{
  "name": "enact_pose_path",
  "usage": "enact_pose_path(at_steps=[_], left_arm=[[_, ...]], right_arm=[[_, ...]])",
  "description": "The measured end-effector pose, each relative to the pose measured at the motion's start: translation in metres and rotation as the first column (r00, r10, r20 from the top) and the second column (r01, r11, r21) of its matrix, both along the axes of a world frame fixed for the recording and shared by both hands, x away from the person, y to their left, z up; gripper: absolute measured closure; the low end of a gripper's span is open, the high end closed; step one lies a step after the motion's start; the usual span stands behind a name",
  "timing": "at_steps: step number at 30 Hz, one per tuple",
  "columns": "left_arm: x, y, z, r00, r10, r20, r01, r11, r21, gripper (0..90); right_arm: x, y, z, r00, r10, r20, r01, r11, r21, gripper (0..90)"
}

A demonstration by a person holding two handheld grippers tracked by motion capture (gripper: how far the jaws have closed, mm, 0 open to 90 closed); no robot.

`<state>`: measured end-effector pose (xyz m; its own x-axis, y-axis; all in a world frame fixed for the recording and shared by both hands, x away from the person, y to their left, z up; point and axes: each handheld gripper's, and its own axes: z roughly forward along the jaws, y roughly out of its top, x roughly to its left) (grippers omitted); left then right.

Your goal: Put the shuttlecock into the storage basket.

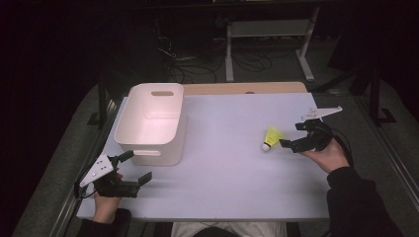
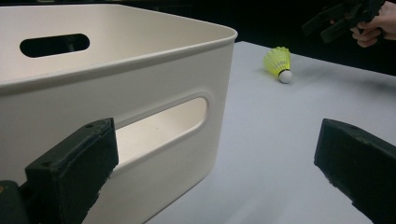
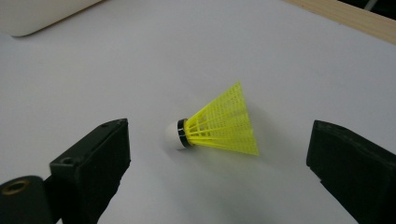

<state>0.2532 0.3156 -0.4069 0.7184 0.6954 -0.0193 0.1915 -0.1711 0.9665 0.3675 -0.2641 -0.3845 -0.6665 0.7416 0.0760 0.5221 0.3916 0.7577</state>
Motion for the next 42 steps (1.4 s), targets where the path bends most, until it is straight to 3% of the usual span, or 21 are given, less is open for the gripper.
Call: enact_pose_path(at_steps=[7, 12, 20, 27, 29, 37, 42], left_arm=[[0.000, 0.000, 0.000, 1.0000, -0.001, 0.000, 0.001, 1.0000, 0.001, 0.0], [0.000, 0.000, 0.000, 1.0000, -0.002, -0.002, 0.002, 1.0000, 0.001, 0.0], [0.000, 0.000, 0.000, 1.0000, -0.003, -0.001, 0.003, 1.0000, 0.001, 0.0], [0.000, 0.000, 0.000, 1.0000, -0.003, -0.001, 0.003, 1.0000, -0.001, 0.0], [0.000, 0.000, 0.000, 1.0000, -0.004, -0.001, 0.004, 1.0000, -0.001, 0.0], [0.000, 0.000, 0.000, 1.0000, -0.004, 0.000, 0.004, 1.0000, -0.001, 0.0], [0.000, 0.000, 0.000, 1.0000, -0.004, 0.000, 0.004, 1.0000, 0.000, 0.0]], right_arm=[[0.006, -0.004, -0.004, 0.9998, -0.005, -0.017, 0.005, 1.0000, 0.002, 13.1], [0.009, -0.005, -0.007, 0.9998, -0.009, -0.020, 0.008, 0.9997, -0.024, 21.6], [0.012, -0.006, -0.012, 0.9991, 0.006, -0.042, -0.008, 0.9989, -0.046, 42.9], [0.015, -0.007, -0.014, 0.9981, 0.008, -0.060, -0.010, 0.9991, -0.040, 71.2], [0.017, -0.007, -0.015, 0.9977, 0.000, -0.067, -0.003, 0.9990, -0.045, 75.5], [0.021, -0.010, -0.020, 0.9943, -0.043, -0.098, 0.038, 0.9978, -0.055, 87.3], [0.026, -0.012, -0.023, 0.9902, -0.086, -0.110, 0.081, 0.9956, -0.047, 88.5]])
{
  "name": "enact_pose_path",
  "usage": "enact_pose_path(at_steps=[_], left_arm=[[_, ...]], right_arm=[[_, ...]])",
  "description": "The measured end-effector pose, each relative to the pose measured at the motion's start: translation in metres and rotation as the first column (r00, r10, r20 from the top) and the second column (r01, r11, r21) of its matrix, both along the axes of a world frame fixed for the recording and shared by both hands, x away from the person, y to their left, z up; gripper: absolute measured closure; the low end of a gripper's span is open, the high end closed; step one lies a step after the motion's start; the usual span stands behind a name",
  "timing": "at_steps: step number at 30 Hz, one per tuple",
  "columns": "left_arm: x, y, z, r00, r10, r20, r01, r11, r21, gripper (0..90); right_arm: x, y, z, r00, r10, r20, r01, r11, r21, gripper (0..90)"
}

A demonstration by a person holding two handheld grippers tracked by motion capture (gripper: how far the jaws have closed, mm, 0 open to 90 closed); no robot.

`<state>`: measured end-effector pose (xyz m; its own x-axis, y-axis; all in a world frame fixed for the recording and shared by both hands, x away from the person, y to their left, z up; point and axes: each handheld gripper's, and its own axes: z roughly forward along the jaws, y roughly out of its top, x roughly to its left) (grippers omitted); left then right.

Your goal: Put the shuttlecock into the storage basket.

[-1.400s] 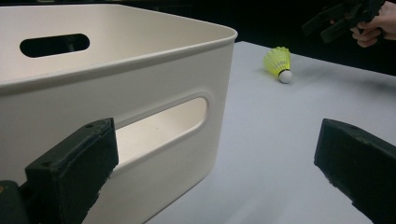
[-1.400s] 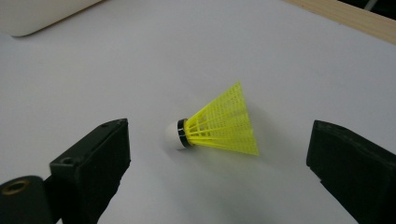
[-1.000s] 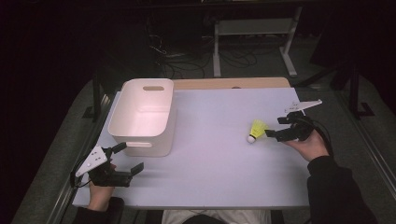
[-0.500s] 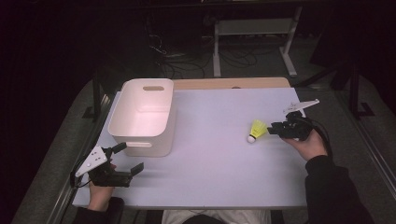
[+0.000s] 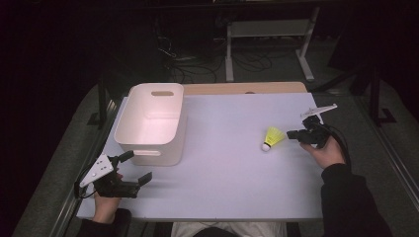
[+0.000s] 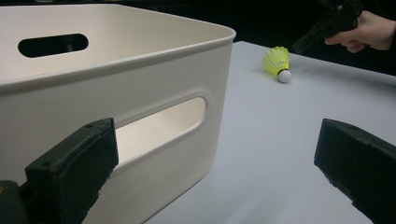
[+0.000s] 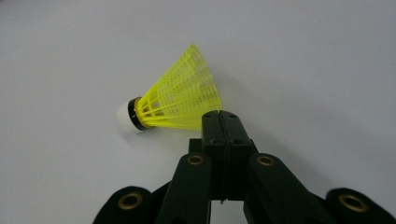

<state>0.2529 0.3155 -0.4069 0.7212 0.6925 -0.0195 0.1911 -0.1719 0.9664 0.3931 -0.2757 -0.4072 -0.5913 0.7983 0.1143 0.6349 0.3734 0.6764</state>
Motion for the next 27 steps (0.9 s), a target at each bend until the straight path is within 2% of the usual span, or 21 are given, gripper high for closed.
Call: enact_pose_path(at_steps=[10, 17, 27], left_arm=[[0.000, 0.000, 0.000, 1.0000, 0.000, 0.000, 0.000, 1.0000, -0.001, 0.0], [0.000, 0.000, 0.000, 1.0000, -0.001, 0.001, 0.001, 1.0000, -0.001, 0.0], [0.000, 0.000, 0.000, 1.0000, 0.000, 0.001, 0.000, 1.0000, -0.002, 0.0]], right_arm=[[0.009, 0.003, -0.009, 0.9976, -0.058, -0.037, 0.058, 0.9982, -0.015, 88.6], [0.012, 0.003, -0.018, 0.9925, -0.089, -0.083, 0.089, 0.9960, -0.009, 88.6], [0.013, 0.002, -0.024, 0.9900, -0.105, -0.094, 0.106, 0.9944, 0.003, 88.6]])
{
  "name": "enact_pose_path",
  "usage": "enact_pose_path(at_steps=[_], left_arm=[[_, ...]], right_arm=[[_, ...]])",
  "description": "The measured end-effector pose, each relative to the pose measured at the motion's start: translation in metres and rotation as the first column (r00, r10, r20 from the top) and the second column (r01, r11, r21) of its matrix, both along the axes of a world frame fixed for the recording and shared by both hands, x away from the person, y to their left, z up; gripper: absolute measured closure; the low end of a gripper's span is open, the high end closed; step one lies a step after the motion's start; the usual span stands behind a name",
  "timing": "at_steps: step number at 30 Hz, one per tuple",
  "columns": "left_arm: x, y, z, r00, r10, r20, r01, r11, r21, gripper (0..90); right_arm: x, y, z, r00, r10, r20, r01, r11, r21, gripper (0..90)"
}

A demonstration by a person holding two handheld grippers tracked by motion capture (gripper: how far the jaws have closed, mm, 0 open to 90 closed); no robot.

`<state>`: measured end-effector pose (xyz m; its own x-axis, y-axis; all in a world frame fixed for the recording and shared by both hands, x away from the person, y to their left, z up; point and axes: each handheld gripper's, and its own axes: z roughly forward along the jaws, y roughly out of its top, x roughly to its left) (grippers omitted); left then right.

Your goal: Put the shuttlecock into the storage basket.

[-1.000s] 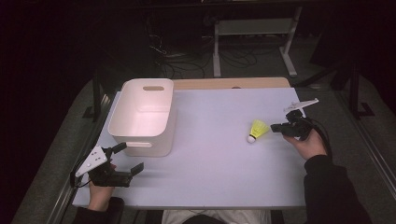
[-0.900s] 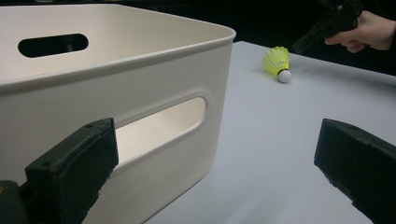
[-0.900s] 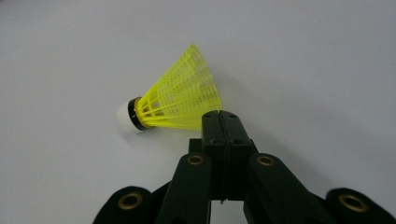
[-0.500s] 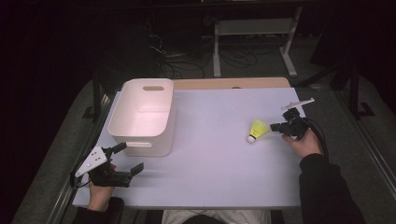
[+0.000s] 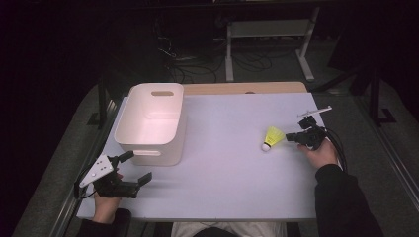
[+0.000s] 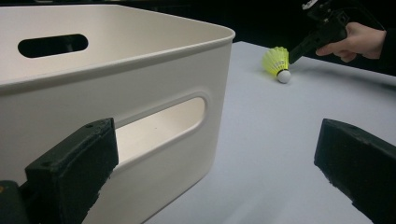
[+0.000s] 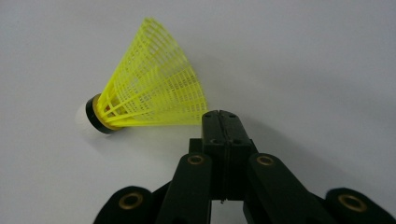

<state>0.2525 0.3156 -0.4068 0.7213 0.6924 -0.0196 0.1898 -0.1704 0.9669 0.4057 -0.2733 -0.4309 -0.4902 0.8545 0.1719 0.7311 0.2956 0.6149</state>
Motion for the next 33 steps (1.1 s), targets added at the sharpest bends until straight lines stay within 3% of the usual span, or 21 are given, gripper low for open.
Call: enact_pose_path(at_steps=[5, 17, 33], left_arm=[[0.000, 0.000, 0.000, 1.0000, 0.000, 0.000, 0.000, 1.0000, 0.001, 0.0], [0.000, 0.000, 0.000, 1.0000, 0.002, 0.001, -0.002, 1.0000, 0.001, 0.0], [0.000, 0.000, 0.000, 1.0000, 0.002, 0.001, -0.002, 1.0000, 0.001, 0.0]], right_arm=[[0.001, 0.003, -0.003, 1.0000, -0.006, -0.004, 0.006, 0.9999, -0.010, 88.6], [0.003, 0.006, -0.002, 0.9997, -0.010, 0.024, 0.010, 0.9998, 0.019, 88.6], [0.012, 0.012, -0.009, 0.9993, -0.038, 0.007, 0.038, 0.9988, 0.032, 88.6]])
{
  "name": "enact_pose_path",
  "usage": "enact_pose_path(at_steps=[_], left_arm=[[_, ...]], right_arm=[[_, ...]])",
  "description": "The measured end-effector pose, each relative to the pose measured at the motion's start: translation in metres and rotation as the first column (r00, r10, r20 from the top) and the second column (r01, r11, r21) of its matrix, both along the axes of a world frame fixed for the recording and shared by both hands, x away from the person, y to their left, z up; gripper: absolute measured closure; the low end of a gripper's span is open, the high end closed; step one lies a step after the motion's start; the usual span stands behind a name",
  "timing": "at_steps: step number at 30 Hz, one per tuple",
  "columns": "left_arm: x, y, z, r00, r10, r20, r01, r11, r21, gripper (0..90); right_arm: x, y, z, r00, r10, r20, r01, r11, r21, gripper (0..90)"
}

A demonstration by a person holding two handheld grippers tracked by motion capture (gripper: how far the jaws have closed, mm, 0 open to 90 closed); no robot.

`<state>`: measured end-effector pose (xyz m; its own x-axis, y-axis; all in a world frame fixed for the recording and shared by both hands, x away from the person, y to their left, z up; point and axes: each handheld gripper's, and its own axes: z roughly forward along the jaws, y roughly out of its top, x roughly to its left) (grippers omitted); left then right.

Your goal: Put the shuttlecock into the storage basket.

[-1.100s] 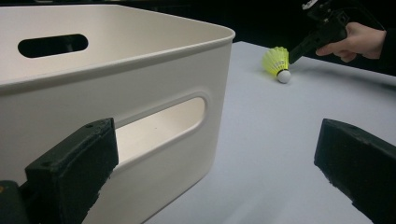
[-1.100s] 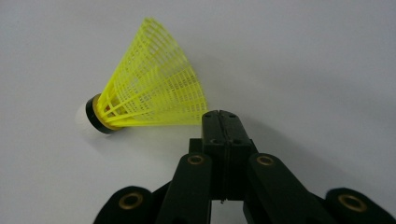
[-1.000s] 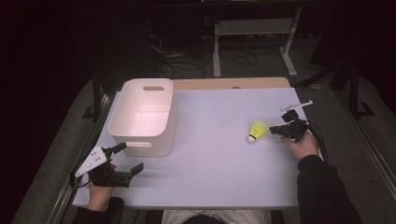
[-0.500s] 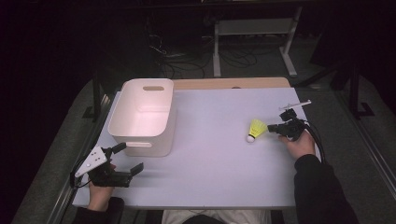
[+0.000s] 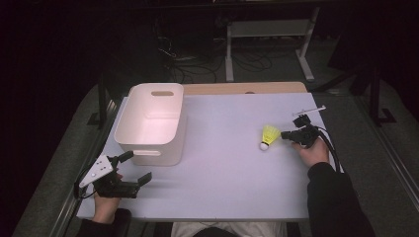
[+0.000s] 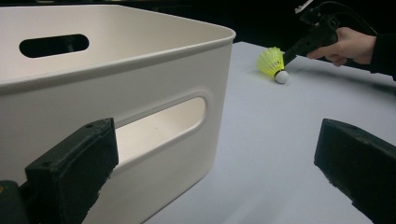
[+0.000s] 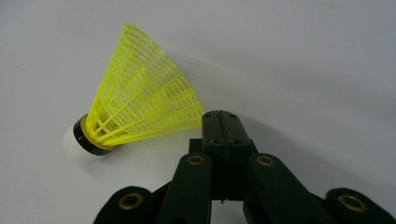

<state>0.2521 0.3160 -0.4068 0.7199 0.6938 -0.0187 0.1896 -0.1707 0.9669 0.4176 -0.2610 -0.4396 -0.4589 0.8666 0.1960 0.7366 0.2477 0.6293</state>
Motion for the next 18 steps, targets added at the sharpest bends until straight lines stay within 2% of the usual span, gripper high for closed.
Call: enact_pose_path(at_steps=[18], left_arm=[[0.000, 0.000, 0.000, 1.0000, 0.001, -0.001, -0.001, 1.0000, -0.001, 0.0]], right_arm=[[0.006, 0.011, -0.005, 0.9998, 0.017, -0.004, -0.017, 0.9997, 0.018, 88.6]])
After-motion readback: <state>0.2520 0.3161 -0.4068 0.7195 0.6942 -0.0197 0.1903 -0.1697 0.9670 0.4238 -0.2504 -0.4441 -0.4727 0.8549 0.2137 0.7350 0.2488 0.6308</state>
